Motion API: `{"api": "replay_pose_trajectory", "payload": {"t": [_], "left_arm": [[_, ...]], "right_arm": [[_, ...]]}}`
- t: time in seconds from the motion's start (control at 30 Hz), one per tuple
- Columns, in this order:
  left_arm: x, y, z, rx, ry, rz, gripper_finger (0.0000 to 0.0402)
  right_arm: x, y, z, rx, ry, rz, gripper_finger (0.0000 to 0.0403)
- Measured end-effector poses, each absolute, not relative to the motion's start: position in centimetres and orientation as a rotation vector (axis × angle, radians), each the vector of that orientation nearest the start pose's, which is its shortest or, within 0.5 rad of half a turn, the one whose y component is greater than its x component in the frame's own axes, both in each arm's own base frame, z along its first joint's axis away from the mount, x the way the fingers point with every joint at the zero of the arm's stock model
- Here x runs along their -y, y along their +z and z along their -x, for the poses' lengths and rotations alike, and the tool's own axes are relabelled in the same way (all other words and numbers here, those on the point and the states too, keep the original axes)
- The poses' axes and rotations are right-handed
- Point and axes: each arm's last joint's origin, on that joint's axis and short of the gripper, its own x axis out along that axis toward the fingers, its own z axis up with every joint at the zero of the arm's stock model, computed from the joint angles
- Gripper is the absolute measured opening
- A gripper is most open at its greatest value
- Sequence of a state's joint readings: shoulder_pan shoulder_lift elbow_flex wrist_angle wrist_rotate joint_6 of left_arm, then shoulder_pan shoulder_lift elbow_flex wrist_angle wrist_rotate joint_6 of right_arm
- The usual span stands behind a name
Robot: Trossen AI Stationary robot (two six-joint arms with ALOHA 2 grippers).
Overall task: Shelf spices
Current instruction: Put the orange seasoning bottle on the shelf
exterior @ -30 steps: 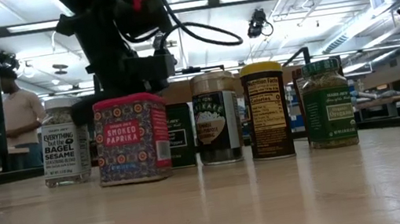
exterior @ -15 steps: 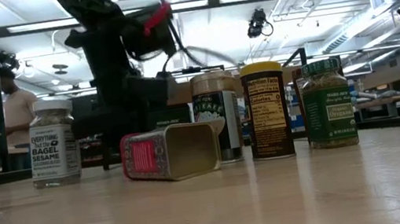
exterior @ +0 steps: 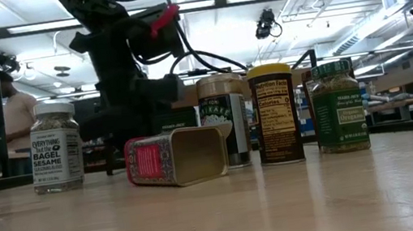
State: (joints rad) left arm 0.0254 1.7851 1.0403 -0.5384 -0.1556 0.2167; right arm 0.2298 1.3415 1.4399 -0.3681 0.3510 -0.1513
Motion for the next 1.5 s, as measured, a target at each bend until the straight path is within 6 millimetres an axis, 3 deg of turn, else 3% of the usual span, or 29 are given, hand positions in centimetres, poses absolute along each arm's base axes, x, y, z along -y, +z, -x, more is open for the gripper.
{"api": "replay_pose_trajectory", "payload": {"t": [0.33, 0.87, 1.5], "left_arm": [[-1.1, 14.9, -32.9, -1.233, 0.015, -0.204, 0.0184], [-1.1, 14.9, -32.4, -1.31, 0.023, -0.189, 0.0055], [-1.1, 19.8, -33.2, -1.427, 0.004, -0.198, 0.0098]], "right_arm": [[-5.6, 41.9, -28.4, -0.268, -0.102, 0.225, 0.0242], [-5.6, 41.9, -28.4, -0.267, -0.101, 0.225, 0.0242], [-5.6, 41.7, -28.4, -0.284, -0.103, 0.207, 0.0242]]}}
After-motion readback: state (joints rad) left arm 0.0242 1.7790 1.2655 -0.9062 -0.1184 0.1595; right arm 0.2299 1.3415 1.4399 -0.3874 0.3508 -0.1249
